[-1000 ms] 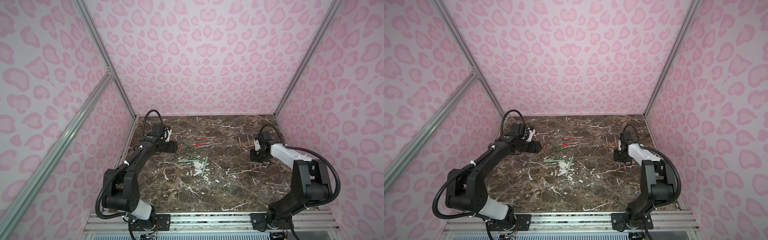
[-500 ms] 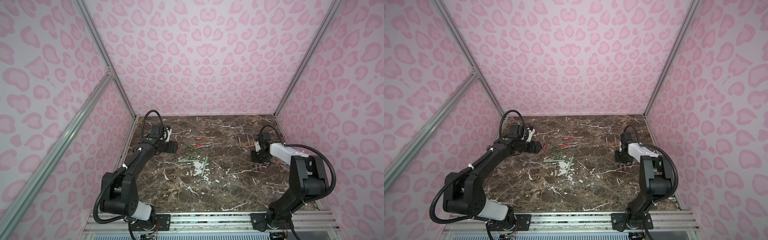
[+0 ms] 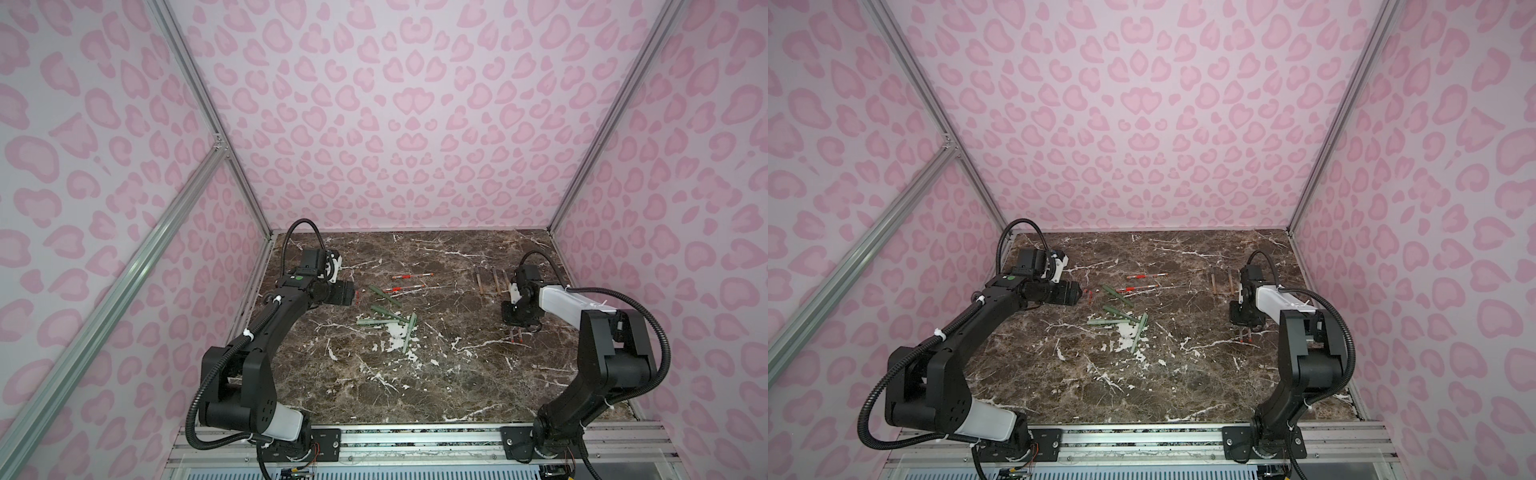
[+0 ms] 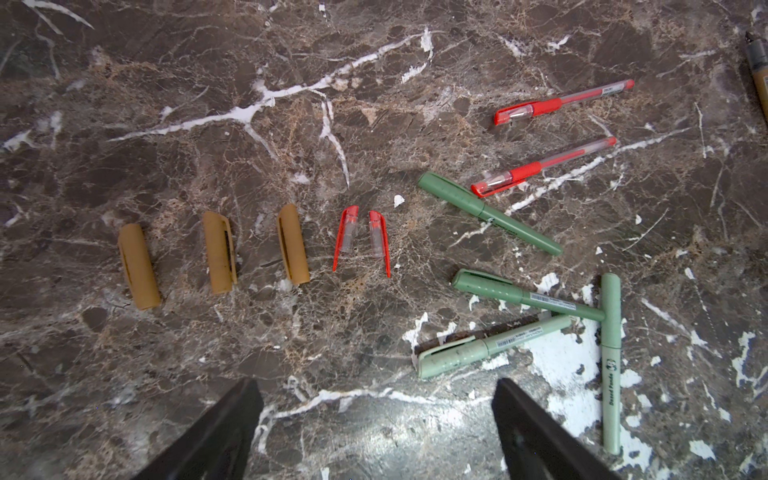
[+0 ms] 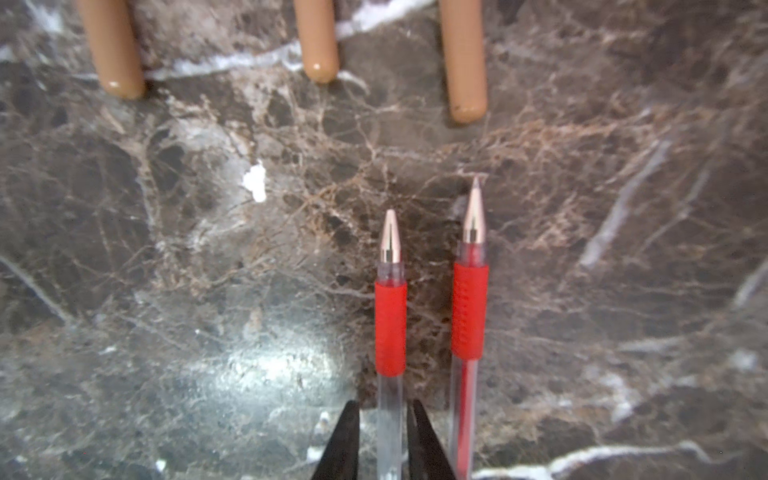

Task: Open the pen caps
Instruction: 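Lower the uncapped red pen beside the first red pen and open the right gripper, then move the right gripper to the pile and grasp another capped red gel pen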

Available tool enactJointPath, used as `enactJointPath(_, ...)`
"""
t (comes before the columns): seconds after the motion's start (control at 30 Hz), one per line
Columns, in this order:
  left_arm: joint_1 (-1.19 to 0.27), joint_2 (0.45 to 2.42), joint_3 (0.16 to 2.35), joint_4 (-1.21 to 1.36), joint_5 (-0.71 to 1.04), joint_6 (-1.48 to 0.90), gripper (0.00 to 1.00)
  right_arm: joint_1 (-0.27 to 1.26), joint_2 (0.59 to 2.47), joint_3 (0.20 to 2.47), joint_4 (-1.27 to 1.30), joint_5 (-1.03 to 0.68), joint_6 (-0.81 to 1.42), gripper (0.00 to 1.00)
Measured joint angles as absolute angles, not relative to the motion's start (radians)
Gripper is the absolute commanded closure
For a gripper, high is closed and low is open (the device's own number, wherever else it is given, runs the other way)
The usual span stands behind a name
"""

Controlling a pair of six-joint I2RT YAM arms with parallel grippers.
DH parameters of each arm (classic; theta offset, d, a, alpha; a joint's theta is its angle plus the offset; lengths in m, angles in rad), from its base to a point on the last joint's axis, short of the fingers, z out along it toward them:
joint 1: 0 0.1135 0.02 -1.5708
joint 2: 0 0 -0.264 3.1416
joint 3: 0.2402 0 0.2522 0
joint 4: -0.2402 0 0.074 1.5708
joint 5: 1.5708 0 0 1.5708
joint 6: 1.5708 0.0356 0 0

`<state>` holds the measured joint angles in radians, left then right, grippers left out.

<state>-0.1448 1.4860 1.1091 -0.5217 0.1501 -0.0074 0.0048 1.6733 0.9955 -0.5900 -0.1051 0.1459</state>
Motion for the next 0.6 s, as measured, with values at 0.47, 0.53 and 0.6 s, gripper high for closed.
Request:
enactJointPath(0.47,-0.110,1.446,1.086,-0.515,0.158,-0.008,0.09,0.159,1.595,1.165,-0.653,-0.160,0.108,0.43)
enactJointPath(0.53,-0.100,1.434,1.072,-0.513,0.161,-0.008,0.08,0.212,1.640,1.216,-0.654,-0.169,0.082,0.43)
enactJointPath(0.6,-0.090,1.417,1.057,-0.506,0.168,-0.007,0.07,0.271,1.690,1.271,-0.650,-0.174,0.053,0.43)
